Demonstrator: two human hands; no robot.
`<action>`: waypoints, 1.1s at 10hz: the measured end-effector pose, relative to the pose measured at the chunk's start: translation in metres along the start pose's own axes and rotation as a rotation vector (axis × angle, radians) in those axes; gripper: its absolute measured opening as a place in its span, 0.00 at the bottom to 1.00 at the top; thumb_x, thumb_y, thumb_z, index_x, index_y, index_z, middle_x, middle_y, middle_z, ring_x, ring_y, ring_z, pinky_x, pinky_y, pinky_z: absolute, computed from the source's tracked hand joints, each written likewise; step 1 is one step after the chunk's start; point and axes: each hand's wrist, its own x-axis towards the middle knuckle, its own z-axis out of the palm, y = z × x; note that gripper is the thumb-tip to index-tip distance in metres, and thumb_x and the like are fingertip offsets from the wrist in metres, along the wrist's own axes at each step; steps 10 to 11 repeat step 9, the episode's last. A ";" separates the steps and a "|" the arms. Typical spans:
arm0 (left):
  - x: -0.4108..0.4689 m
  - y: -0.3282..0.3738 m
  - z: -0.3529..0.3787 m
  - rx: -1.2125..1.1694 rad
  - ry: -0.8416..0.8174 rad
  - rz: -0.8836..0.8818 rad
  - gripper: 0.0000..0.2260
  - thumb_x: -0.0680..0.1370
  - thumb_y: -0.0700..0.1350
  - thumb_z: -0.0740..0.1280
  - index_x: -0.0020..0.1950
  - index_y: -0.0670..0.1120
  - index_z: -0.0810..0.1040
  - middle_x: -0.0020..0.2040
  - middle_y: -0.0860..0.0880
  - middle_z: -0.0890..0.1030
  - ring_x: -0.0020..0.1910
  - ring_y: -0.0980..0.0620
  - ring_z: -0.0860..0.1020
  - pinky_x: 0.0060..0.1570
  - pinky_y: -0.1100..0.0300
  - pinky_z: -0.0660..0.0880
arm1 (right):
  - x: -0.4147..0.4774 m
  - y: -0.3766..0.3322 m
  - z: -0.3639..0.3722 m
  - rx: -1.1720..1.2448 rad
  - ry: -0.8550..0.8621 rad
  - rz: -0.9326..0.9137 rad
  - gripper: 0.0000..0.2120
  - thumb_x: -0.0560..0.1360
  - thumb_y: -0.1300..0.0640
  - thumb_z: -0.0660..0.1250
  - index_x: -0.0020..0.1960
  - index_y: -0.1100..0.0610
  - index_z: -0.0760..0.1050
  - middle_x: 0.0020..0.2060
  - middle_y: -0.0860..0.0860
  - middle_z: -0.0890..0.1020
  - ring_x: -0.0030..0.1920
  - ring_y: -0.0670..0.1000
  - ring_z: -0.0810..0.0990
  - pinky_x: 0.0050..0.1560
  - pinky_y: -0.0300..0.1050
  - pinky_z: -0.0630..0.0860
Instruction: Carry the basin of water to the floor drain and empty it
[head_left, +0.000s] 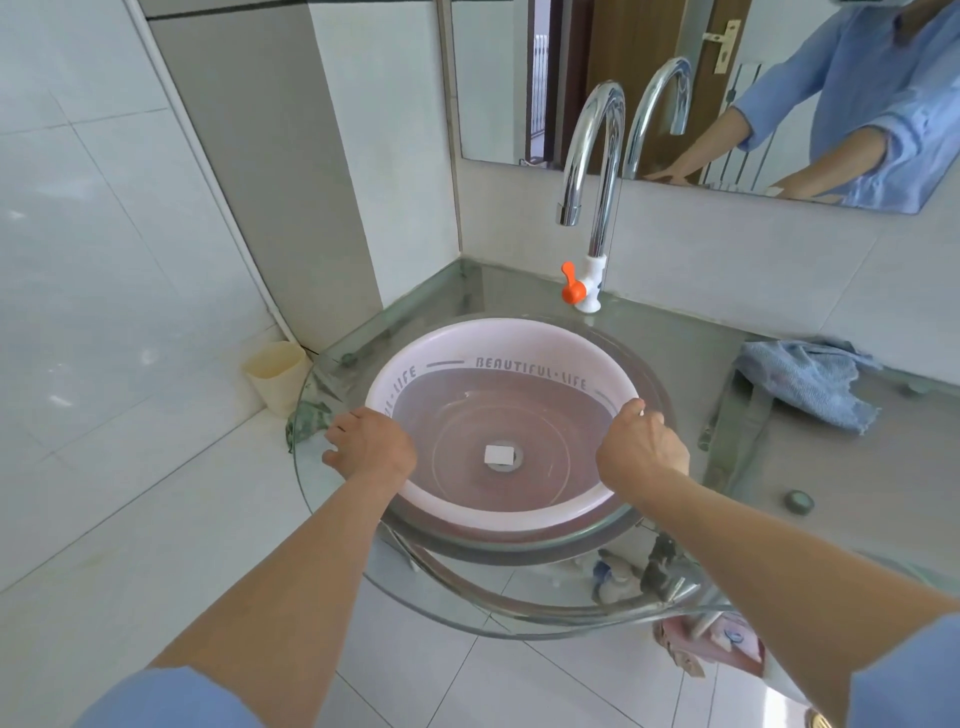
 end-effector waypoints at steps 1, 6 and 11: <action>0.004 0.004 0.001 -0.004 -0.023 0.002 0.23 0.75 0.45 0.63 0.66 0.37 0.62 0.64 0.38 0.67 0.63 0.40 0.67 0.59 0.47 0.68 | 0.000 0.000 -0.001 -0.007 -0.020 0.014 0.28 0.74 0.61 0.58 0.71 0.63 0.54 0.61 0.59 0.72 0.57 0.59 0.76 0.50 0.49 0.74; -0.031 0.004 -0.012 0.019 -0.024 0.536 0.26 0.80 0.54 0.51 0.75 0.44 0.50 0.75 0.42 0.56 0.74 0.42 0.55 0.73 0.44 0.50 | -0.041 -0.032 -0.026 -0.039 0.032 -0.425 0.17 0.78 0.56 0.51 0.63 0.60 0.67 0.64 0.57 0.69 0.67 0.58 0.63 0.67 0.51 0.61; -0.041 0.009 -0.015 0.005 0.010 0.668 0.26 0.81 0.53 0.47 0.76 0.46 0.43 0.78 0.46 0.47 0.76 0.45 0.44 0.73 0.48 0.40 | -0.050 -0.034 -0.032 0.050 0.010 -0.508 0.25 0.80 0.52 0.49 0.74 0.60 0.50 0.76 0.55 0.52 0.76 0.54 0.45 0.74 0.48 0.43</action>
